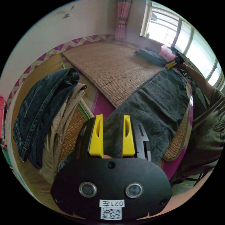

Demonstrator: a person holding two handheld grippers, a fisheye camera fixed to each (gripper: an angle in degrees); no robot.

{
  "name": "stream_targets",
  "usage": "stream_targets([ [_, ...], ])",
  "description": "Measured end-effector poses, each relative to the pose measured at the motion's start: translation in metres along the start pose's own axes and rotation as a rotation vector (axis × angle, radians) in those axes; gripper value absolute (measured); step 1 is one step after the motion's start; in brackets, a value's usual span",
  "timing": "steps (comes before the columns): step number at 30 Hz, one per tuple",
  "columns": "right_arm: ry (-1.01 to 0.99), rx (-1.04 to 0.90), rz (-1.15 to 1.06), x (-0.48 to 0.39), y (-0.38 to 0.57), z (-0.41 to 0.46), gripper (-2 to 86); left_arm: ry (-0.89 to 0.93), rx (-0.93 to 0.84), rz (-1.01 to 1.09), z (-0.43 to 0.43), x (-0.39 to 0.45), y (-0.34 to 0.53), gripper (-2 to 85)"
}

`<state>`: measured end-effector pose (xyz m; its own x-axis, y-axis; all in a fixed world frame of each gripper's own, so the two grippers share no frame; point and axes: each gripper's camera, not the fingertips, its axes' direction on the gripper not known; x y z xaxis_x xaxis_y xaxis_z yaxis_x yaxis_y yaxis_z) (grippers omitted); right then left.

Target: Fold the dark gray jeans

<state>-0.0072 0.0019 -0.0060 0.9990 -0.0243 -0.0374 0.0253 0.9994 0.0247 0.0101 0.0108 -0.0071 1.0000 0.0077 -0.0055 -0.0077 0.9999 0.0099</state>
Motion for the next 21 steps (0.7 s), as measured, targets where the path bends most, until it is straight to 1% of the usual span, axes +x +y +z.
stream_targets([
  [1, 0.005, 0.020, -0.002, -0.002, 0.002, -0.005, 0.7, 0.003, 0.010, 0.001, -0.004, 0.005, 0.006, 12.1],
  [3, -0.047, 0.129, 0.029, -0.002, 0.017, -0.027, -0.4, 0.018, 0.022, 0.016, -0.021, 0.024, 0.026, 12.0],
  [4, -0.053, 0.153, 0.034, -0.003, 0.022, -0.031, -0.5, 0.017, 0.019, 0.023, -0.024, 0.029, 0.031, 12.0],
  [7, -0.064, 0.226, 0.058, -0.011, 0.041, -0.049, -0.8, -0.011, -0.025, 0.043, -0.035, 0.051, 0.050, 10.9],
  [8, -0.060, 0.242, 0.065, -0.016, 0.046, -0.053, -0.8, -0.070, -0.044, 0.043, -0.040, 0.060, 0.057, 9.7],
  [9, -0.055, 0.251, 0.071, -0.020, 0.050, -0.057, -0.9, -0.122, -0.045, 0.058, -0.046, 0.070, 0.066, 5.5],
  [11, -0.044, 0.263, 0.078, -0.028, 0.057, -0.063, -0.9, -0.140, -0.032, 0.088, -0.059, 0.085, 0.080, 1.4],
  [13, -0.040, 0.279, 0.085, -0.035, 0.068, -0.072, -0.9, -0.164, 0.031, 0.108, -0.081, 0.101, 0.099, -0.1],
  [15, -0.033, 0.317, 0.072, -0.051, 0.089, -0.097, -0.8, -0.153, 0.186, 0.095, -0.126, 0.119, 0.133, -0.7],
  [16, -0.033, 0.336, 0.068, -0.056, 0.097, -0.107, -0.8, -0.148, 0.231, 0.092, -0.140, 0.125, 0.143, -0.8],
  [18, -0.028, 0.434, 0.049, -0.083, 0.138, -0.150, -0.4, -0.118, 0.402, 0.091, -0.195, 0.156, 0.192, -0.9],
  [19, -0.030, 0.462, 0.047, -0.091, 0.151, -0.161, -0.3, -0.115, 0.435, 0.098, -0.208, 0.165, 0.206, -0.9],
  [21, -0.050, 0.563, 0.036, -0.127, 0.209, -0.201, 2.0, -0.119, 0.512, 0.120, -0.249, 0.206, 0.260, -0.9],
])
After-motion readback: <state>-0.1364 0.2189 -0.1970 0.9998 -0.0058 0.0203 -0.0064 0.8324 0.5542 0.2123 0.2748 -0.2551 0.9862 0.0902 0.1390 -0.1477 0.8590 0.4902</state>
